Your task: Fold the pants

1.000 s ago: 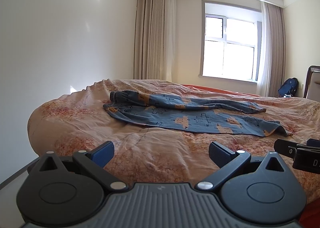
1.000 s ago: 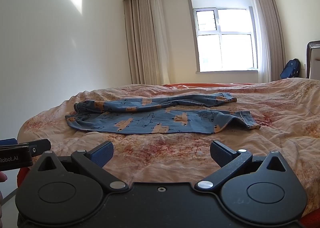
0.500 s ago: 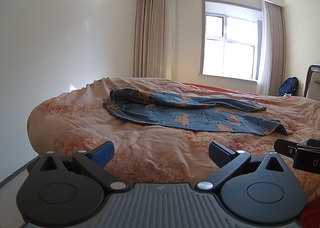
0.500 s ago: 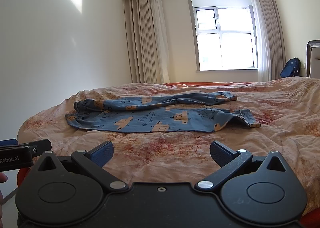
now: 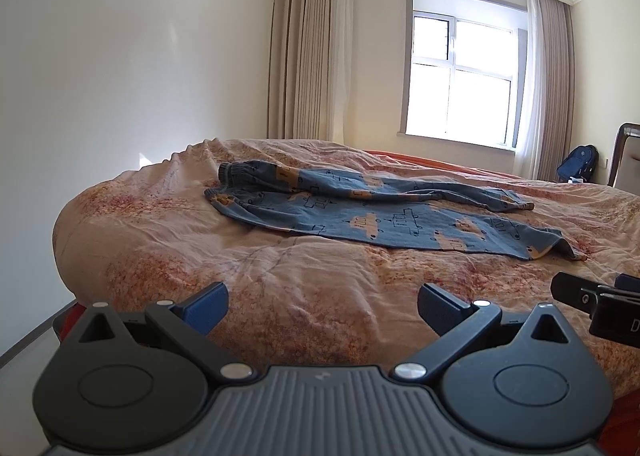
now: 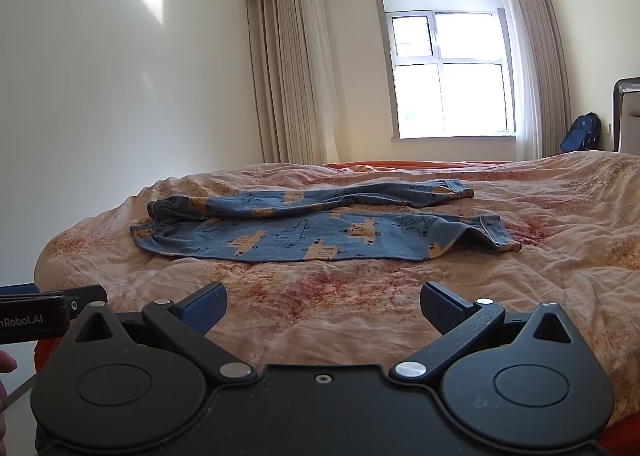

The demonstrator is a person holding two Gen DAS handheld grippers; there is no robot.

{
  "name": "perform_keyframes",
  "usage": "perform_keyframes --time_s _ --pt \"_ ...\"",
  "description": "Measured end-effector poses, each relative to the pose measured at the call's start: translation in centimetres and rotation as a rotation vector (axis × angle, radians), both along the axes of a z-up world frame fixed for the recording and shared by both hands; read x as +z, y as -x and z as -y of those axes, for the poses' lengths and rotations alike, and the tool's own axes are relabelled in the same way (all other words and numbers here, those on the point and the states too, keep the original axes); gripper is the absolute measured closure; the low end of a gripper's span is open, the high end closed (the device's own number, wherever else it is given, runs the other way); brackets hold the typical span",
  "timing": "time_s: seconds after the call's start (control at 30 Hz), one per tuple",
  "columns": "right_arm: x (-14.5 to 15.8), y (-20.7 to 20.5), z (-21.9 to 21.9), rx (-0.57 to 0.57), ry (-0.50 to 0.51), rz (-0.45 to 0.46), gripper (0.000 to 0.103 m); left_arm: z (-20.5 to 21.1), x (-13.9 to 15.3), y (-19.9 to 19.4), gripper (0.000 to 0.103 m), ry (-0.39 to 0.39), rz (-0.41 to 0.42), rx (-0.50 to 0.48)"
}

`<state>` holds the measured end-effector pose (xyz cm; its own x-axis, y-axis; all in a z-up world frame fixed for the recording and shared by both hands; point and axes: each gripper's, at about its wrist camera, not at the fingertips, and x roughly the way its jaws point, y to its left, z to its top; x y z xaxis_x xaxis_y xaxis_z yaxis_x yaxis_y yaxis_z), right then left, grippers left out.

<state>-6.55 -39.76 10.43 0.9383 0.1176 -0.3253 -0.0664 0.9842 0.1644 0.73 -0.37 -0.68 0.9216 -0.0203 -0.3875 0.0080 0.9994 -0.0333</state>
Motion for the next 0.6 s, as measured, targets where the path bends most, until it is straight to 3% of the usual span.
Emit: perform_keyframes --time_s 0.17,0.4,0.6 --pt "0.7 0.4 0.6 0.006 -0.005 0.039 0.000 0.2 1.0 -0.4 0.000 -0.039 -0.024 0.028" --pt "3.0 1.5 1.6 0.077 -0.014 0.138 0.000 -0.2 3.2 -0.4 0.000 -0.052 0.005 0.035" --pt "5.4 0.4 1.6 0.140 0.014 0.107 0.000 -1.0 5.6 -1.4 0.000 -0.042 0.036 0.019"
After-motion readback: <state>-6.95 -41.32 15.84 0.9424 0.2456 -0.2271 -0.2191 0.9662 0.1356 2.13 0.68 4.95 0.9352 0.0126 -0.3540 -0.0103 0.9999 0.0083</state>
